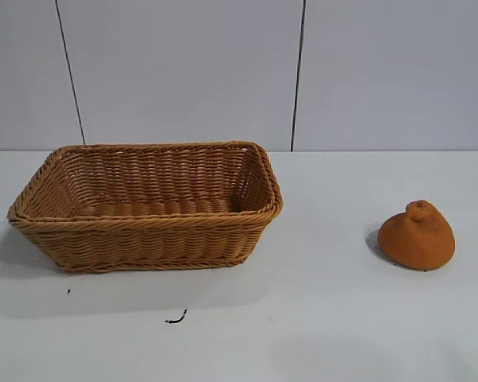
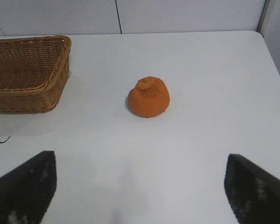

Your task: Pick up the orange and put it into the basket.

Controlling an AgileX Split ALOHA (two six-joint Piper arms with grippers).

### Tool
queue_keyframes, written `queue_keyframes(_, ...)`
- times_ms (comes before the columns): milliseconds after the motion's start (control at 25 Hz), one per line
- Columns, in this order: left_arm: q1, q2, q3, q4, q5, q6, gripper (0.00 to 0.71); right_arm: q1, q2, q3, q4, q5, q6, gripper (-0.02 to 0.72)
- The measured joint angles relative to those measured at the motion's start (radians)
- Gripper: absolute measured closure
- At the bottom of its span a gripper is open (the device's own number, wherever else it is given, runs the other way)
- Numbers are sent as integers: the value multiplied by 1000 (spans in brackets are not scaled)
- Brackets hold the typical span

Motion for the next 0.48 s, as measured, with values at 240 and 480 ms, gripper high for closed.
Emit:
queue_keyframes(240, 0, 0, 0, 0, 0, 0, 44, 0, 0, 0, 0, 0, 0, 29)
queue_keyframes(480, 0, 0, 0, 0, 0, 0, 44, 0, 26, -19, -9, -8, 6, 29)
